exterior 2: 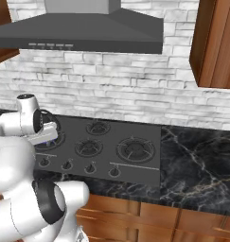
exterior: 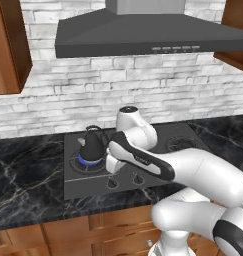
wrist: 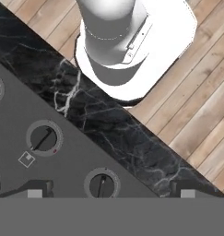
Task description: The kettle is done boiling. Turn off the stove, then wait for 300 timesteps before moving the kettle to the dining table.
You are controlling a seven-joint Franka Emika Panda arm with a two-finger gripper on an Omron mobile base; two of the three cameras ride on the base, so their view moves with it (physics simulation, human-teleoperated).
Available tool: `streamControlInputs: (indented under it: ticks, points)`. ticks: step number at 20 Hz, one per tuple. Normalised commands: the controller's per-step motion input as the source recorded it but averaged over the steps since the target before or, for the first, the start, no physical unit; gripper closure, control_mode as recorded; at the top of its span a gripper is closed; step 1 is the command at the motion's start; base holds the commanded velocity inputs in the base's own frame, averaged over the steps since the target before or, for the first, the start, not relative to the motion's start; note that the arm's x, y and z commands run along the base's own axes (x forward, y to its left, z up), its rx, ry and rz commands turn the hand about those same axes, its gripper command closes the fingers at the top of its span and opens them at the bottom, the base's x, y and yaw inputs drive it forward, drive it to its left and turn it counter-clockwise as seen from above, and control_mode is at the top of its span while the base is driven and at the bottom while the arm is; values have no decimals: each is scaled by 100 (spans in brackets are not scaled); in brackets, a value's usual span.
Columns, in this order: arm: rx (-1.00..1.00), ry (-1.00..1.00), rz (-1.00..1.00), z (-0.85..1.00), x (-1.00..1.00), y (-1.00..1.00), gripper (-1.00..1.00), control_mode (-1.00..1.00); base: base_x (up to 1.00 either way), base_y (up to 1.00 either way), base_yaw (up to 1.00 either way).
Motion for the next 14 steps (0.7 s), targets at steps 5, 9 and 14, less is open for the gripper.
streamControlInputs:
  ticks: [5,9,14]
  points:
    - [0,0,-8,-29,0,22,-100,-100,0,0,0]
    - [0,0,-11,-29,0,18,-100,-100,0,0,0]
    - [0,0,-11,-30,0,8,-100,-100,0,0,0]
